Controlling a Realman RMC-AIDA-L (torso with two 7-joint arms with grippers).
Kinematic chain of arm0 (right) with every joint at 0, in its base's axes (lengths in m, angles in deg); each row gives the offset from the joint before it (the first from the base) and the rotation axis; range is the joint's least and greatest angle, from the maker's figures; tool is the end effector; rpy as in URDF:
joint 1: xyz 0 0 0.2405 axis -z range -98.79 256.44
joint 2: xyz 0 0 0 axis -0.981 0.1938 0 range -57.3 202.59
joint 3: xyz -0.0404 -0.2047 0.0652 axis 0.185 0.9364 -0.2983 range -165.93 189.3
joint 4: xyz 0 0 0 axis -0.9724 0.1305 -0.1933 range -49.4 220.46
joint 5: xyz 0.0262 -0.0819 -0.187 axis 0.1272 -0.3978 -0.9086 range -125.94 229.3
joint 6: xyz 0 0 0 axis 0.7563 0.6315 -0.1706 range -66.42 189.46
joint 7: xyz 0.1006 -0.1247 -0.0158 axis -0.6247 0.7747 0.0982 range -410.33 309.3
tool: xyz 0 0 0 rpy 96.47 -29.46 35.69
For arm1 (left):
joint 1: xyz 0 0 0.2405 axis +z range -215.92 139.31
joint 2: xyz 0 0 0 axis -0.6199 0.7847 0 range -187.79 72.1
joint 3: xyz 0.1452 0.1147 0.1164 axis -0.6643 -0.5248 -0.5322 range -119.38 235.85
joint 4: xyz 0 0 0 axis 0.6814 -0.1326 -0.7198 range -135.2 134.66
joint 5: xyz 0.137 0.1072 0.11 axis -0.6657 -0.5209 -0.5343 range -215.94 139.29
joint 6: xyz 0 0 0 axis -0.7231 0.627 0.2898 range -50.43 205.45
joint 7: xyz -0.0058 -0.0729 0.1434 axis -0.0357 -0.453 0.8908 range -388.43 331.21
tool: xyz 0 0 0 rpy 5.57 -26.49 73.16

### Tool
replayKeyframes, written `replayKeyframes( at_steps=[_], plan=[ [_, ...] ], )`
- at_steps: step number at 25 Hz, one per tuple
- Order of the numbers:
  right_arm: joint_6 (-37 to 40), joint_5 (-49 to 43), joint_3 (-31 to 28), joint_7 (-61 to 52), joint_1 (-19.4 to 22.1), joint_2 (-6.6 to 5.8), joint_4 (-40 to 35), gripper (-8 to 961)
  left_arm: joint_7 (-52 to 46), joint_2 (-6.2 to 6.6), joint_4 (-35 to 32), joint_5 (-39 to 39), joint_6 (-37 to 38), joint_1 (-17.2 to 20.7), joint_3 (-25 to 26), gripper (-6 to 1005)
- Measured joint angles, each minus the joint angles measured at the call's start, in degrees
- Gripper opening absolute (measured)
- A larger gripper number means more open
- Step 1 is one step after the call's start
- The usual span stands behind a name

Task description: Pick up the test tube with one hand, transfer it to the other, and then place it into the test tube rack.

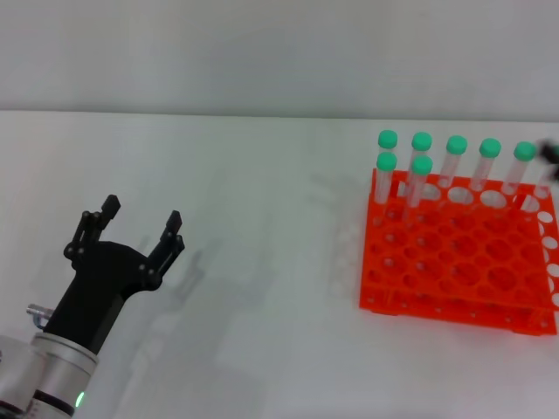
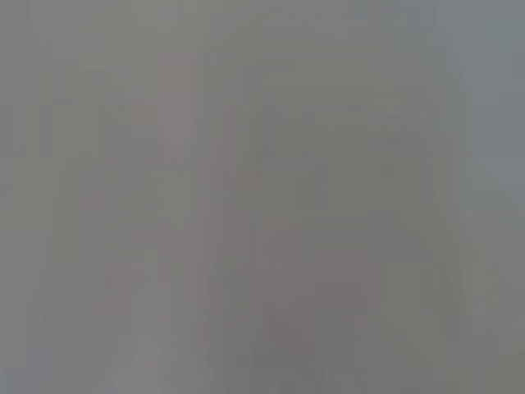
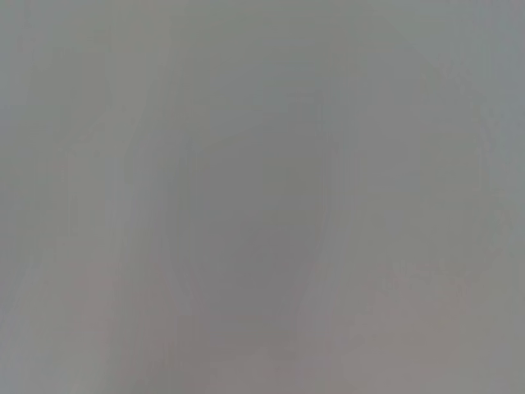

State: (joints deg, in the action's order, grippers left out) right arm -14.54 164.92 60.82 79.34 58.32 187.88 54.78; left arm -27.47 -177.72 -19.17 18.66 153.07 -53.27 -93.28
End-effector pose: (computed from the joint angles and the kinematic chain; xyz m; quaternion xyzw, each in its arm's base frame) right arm 0.2597 0.3411 0.0783 -0.8093 0.1363 0.3622 0.4418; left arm -0.2679 0.2695 -0.0386 -0.7303 -0.1895 -0.3259 0.5697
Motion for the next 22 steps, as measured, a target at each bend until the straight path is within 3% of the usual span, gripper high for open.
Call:
replayKeyframes(
  at_steps=[5, 7, 15, 22],
  plan=[
    [-0.7, 19.6, -9.8, 14.3, 0.7, 0.15, 15.9, 778, -1.6, 0.0, 0.0, 2.1, 0.0, -0.7, 0.0, 849],
    [-0.1, 23.5, -11.4, 18.9, 0.5, 0.13, 19.5, 776, -2.0, 0.0, 0.0, 2.8, 0.0, -1.1, 0.0, 850],
    [13.9, 25.4, -12.2, 25.6, -1.1, 0.26, 22.6, 771, -3.8, -0.08, 0.0, 4.2, 0.0, -1.6, 0.0, 853],
    [14.0, 25.2, -12.1, 25.6, -1.6, 0.41, 23.6, 771, -4.1, -0.09, -0.2, 4.3, -0.1, -1.5, -0.1, 855]
  ],
)
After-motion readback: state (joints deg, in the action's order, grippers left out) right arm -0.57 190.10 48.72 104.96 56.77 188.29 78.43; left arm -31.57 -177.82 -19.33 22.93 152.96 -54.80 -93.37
